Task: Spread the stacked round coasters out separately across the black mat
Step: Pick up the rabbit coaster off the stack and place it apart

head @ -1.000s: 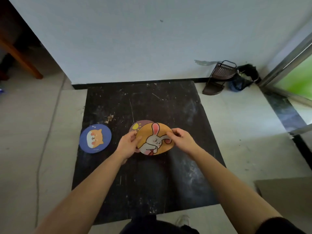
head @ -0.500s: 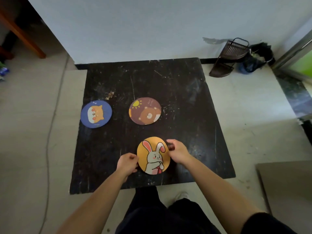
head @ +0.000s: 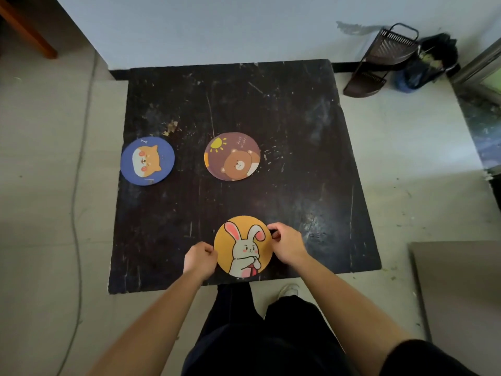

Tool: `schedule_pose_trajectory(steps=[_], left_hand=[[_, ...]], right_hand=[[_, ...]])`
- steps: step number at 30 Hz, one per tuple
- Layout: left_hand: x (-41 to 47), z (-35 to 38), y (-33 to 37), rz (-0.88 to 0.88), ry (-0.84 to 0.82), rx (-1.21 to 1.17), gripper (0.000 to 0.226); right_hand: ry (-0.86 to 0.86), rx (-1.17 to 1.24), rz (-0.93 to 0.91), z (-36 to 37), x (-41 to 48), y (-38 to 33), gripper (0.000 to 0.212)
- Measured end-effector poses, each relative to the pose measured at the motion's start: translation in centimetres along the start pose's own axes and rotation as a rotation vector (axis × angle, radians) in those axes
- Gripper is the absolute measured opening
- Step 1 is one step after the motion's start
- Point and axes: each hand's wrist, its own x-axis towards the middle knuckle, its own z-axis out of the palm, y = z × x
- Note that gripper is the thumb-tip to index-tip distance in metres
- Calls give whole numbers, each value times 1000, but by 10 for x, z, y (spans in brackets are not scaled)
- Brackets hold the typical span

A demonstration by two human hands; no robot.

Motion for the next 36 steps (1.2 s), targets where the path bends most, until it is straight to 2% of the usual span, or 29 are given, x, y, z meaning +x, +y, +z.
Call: schedule_pose_trajectory(steps=[4, 11, 15, 21, 27, 32, 36], left_hand=[[-3, -1, 1, 49, 30, 106, 27], [0, -5, 3, 56, -11, 212, 12], [0, -21, 22, 125, 17, 314, 33], [9, -85, 112, 516, 325, 455, 57], [-3, -156, 246, 908, 661, 444, 66], [-48, -168, 330, 1104, 818, 380, 67], [-95, -134, 379, 1171, 827, 321, 68]], right_hand=[[13, -59, -5, 3, -1, 1, 32], [9, -148, -20, 0, -2, -3, 32], [54, -197, -42, -19, 2, -15, 41], [366, -300, -196, -94, 20, -72, 55], [803, -408, -421, -206, 23, -150, 63], [1138, -380, -558, -297, -10, -177, 67], [1261, -370, -621, -355, -38, -151, 69]])
